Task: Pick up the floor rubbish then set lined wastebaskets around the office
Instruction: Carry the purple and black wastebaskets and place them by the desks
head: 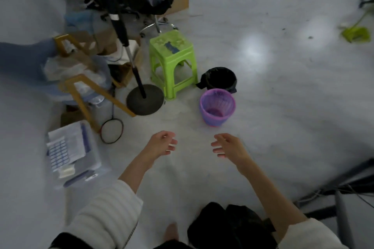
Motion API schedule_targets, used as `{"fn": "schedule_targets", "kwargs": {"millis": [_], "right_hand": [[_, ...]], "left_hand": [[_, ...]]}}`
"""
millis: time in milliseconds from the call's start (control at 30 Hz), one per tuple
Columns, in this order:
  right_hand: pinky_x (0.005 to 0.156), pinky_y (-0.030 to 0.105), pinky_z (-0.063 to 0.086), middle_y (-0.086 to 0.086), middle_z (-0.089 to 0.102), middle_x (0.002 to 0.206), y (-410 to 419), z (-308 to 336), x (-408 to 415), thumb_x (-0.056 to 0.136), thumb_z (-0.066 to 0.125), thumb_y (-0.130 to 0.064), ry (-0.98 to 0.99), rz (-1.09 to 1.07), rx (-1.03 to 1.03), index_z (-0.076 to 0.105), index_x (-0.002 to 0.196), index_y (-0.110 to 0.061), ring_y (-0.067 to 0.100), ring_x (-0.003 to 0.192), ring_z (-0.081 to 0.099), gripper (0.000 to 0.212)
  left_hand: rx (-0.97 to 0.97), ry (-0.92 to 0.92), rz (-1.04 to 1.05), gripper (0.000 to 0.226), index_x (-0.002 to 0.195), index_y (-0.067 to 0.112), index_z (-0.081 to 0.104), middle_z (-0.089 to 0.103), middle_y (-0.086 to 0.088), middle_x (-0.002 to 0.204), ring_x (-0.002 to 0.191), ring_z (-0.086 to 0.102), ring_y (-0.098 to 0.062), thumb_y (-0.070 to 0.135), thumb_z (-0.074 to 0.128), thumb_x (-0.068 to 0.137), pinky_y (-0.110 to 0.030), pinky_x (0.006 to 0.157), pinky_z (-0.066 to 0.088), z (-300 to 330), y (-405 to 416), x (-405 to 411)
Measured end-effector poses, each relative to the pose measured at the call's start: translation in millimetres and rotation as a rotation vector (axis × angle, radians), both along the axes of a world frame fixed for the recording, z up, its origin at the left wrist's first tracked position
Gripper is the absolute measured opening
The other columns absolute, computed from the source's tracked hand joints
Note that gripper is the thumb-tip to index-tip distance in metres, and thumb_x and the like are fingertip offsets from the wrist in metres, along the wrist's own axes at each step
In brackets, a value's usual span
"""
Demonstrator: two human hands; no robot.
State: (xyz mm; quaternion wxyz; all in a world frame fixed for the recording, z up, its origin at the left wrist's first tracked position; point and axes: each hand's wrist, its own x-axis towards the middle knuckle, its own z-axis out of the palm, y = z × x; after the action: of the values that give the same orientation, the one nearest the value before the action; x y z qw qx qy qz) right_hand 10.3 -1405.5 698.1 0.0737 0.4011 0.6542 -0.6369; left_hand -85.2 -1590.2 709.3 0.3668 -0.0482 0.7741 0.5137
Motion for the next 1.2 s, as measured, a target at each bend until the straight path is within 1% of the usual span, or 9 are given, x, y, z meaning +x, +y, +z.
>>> {"fn": "schedule_targets", "kwargs": {"millis": [267,367,467,633,767,867,933,1067,1200], "right_hand": [[0.055,0.025,0.039,0.015,0.06,0.092,182.2,-29.6,-114.0,0.098,0.044,-0.014,-0.082,0.015,0.059,0.059,0.107,-0.003,0.019,0.061,0.052,0.02],[0.061,0.027,0.044,0.013,0.063,0.092,241.2,-33.6,-149.3,0.097,0.045,-0.017,-0.115,0.04,0.083,0.06,0.102,-0.008,0.024,0.074,0.057,0.017],[0.07,0.031,0.046,0.012,0.064,0.092,296.3,-31.9,-184.4,0.097,0.045,-0.018,-0.147,0.083,0.098,0.058,0.098,-0.01,0.024,0.079,0.058,0.015],[0.071,0.031,0.047,0.008,0.065,0.09,388.3,-59.7,-262.3,0.096,0.045,-0.019,-0.206,0.204,0.128,0.059,0.101,-0.012,0.021,0.076,0.058,0.017],[0.072,0.031,0.046,0.008,0.065,0.092,444.3,-98.8,-322.2,0.097,0.044,-0.02,-0.295,0.305,0.143,0.058,0.104,-0.012,0.021,0.079,0.058,0.018],[0.072,0.031,0.045,0.009,0.064,0.094,484.0,-129.2,-369.5,0.097,0.044,-0.02,-0.393,0.396,0.139,0.058,0.11,-0.01,0.022,0.079,0.057,0.022],[0.072,0.031,0.045,0.009,0.063,0.094,512.1,-153.0,-404.0,0.096,0.044,-0.02,-0.423,0.47,0.134,0.058,0.112,-0.009,0.022,0.079,0.057,0.024],[0.072,0.033,0.045,0.011,0.063,0.091,551.6,-196.6,-448.7,0.096,0.043,-0.018,-0.46,0.491,0.105,0.057,0.113,-0.007,0.024,0.078,0.057,0.024],[0.067,0.029,0.047,0.011,0.063,0.092,574.4,-255.2,-483.2,0.097,0.044,-0.02,-0.551,0.585,0.088,0.053,0.109,-0.009,0.025,0.078,0.057,0.018]], "left_hand": [[0.014,-0.028,0.174,0.017,0.101,0.009,0.055,0.061,-0.005,0.078,0.067,0.057,-0.018,0.007,0.039,0.098,-0.024,0.064,0.045,-44.4,171.8,-112.8],[0.038,-0.069,0.206,0.017,0.098,0.01,0.055,0.061,-0.005,0.08,0.068,0.057,-0.018,0.008,0.038,0.098,-0.025,0.065,0.045,-62.9,225.3,-142.2],[0.023,-0.141,0.216,0.016,0.099,0.009,0.054,0.061,-0.006,0.079,0.067,0.057,-0.019,0.008,0.039,0.098,-0.026,0.064,0.045,-82.7,282.2,-165.3],[0.029,-0.222,0.293,0.023,0.081,0.016,0.055,0.06,-0.006,0.077,0.065,0.055,-0.018,0.008,0.04,0.097,-0.026,0.062,0.043,-125.8,371.1,-212.1],[-0.004,-0.268,0.344,0.019,0.104,0.009,0.056,0.061,-0.003,0.077,0.065,0.054,-0.016,0.007,0.037,0.098,-0.024,0.062,0.042,-173.2,422.8,-248.5],[-0.068,-0.341,0.38,0.027,0.116,0.003,0.056,0.061,-0.004,0.077,0.061,0.051,-0.014,0.009,0.036,0.099,-0.02,0.055,0.042,-208.2,464.2,-274.3],[-0.109,-0.387,0.404,0.03,0.119,-0.001,0.055,0.062,-0.009,0.083,0.061,0.051,-0.012,0.01,0.035,0.099,-0.015,0.049,0.043,-233.4,494.8,-292.6],[-0.115,-0.434,0.464,0.031,0.119,-0.002,0.055,0.059,-0.002,0.073,0.06,0.052,-0.015,0.009,0.035,0.098,-0.023,0.057,0.042,-272.3,538.0,-324.6],[-0.124,-0.473,0.569,0.03,0.118,0.0,0.056,0.059,-0.002,0.073,0.057,0.056,-0.011,0.007,0.036,0.097,-0.017,0.05,0.046,-320.4,558.2,-338.2]]}}
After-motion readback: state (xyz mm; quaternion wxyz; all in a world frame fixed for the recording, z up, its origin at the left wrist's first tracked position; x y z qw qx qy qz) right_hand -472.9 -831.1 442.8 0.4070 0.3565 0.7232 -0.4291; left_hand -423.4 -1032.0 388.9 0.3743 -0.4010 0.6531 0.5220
